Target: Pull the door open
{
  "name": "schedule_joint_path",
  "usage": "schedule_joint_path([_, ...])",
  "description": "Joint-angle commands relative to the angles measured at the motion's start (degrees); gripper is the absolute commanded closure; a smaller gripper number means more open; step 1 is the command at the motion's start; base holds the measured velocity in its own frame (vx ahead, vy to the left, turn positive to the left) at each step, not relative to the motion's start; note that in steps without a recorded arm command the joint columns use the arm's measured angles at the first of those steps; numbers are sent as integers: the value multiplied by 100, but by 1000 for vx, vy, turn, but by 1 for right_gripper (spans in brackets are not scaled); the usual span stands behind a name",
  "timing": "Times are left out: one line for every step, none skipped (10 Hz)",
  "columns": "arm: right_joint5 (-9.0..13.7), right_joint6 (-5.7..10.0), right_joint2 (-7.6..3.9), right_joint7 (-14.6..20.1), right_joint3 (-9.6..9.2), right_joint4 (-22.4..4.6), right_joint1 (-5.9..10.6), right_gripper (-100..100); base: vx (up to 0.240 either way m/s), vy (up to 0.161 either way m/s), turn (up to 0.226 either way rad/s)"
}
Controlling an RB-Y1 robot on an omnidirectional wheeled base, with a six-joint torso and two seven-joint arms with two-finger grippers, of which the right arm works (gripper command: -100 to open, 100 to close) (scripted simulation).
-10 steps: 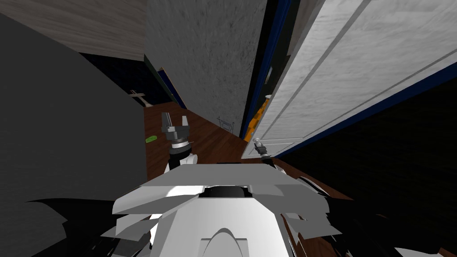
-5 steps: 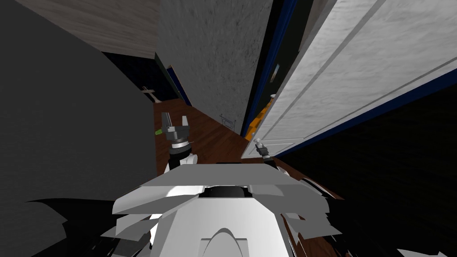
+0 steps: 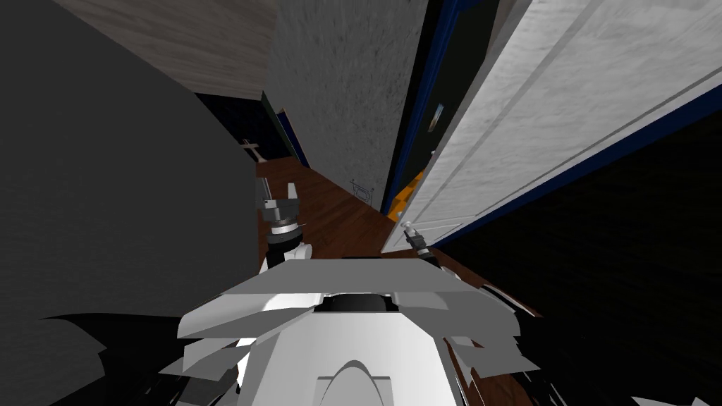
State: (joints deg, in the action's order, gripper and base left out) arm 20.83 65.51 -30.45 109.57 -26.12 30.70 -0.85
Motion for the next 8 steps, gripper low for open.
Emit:
schedule_joint_path([0,79,-23,29,-36,-38,-13,100,-115,-43,110])
schedule_joint_path([0,132,-39,50,-61,-65,-22,100,-190,-76,167])
schedule_joint_path([0,195,-57,73,-90,-95,-33,100,-201,-95,179])
schedule_joint_path([1,263,-77,98,-121,-128,-44,100,-205,-105,194])
schedule_joint_path([1,334,-98,125,-154,-163,-56,100,-193,-112,169])
schedule_joint_path([1,404,-119,151,-187,-197,-68,100,-220,-115,180])
schedule_joint_path([1,471,-139,176,-217,-230,-80,100,-225,-91,149])
schedule_joint_path([1,531,-157,199,-245,-259,-90,100,-211,-106,135])
